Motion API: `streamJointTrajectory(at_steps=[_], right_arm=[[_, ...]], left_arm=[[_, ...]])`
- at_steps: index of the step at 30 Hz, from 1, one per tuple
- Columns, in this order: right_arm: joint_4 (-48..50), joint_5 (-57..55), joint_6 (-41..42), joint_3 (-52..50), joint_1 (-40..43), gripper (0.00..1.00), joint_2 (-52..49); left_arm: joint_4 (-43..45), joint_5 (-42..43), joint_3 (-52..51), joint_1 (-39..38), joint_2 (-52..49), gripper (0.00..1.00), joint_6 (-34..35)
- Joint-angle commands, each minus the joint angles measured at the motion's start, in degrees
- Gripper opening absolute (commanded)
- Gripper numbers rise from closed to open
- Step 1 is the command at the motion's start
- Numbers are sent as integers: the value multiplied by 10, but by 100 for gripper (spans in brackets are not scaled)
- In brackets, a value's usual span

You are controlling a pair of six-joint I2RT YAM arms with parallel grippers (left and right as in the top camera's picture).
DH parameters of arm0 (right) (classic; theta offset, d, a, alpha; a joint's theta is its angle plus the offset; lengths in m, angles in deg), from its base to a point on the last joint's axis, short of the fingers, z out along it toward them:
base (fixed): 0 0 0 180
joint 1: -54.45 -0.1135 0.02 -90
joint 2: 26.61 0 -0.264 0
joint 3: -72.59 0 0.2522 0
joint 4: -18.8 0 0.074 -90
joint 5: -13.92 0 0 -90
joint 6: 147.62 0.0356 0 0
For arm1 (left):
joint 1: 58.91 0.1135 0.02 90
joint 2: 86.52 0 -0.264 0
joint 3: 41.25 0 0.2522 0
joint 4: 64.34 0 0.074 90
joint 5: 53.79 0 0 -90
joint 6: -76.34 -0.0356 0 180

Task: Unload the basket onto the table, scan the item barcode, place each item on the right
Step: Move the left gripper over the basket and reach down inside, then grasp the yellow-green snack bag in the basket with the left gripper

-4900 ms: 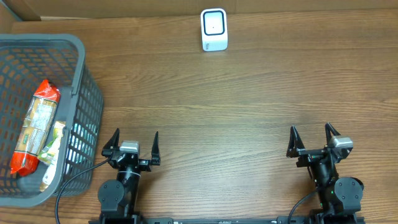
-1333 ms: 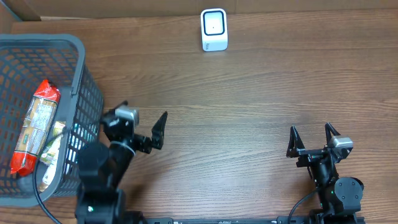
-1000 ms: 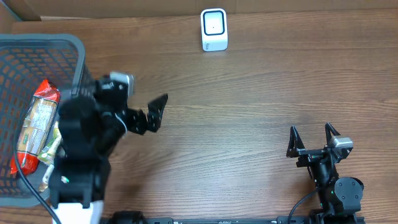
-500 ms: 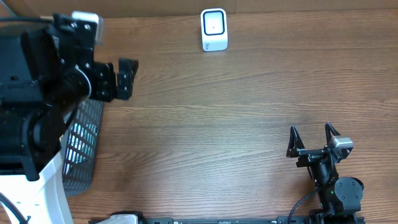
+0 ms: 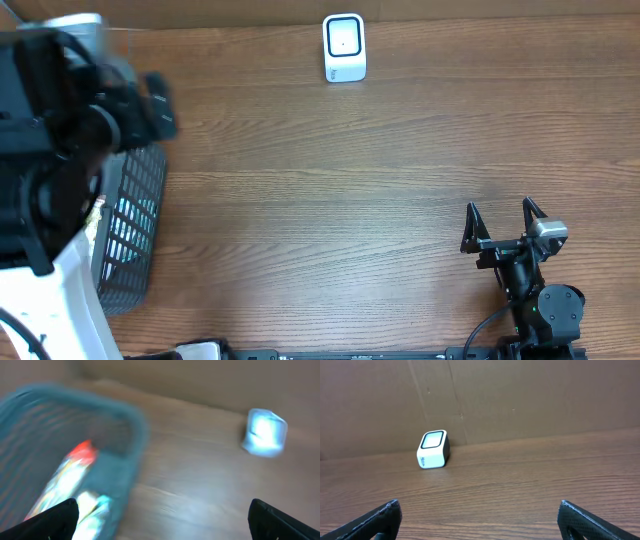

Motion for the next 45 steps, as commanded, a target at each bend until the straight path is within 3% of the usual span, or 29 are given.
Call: streamJointTrajectory(at_steps=[1, 6, 11, 24, 32, 45], right_arm=[[2, -3, 2, -6, -4, 100, 7], [2, -3, 2, -6, -4, 100, 7], [2, -3, 2, -6, -4, 100, 7], [2, -3, 2, -6, -4, 100, 7], [2, -3, 2, -6, -4, 100, 7], [2, -3, 2, -6, -4, 100, 7]], left_arm=[[3, -35, 10, 82, -13, 100, 105], [1, 45, 10, 210, -36, 100, 107], [-17, 50, 7, 273, -63, 100, 112], [48, 18, -170, 289, -92, 96, 111], [146, 9, -322, 305, -92, 96, 106], [343, 10, -538, 308, -94, 96, 42]])
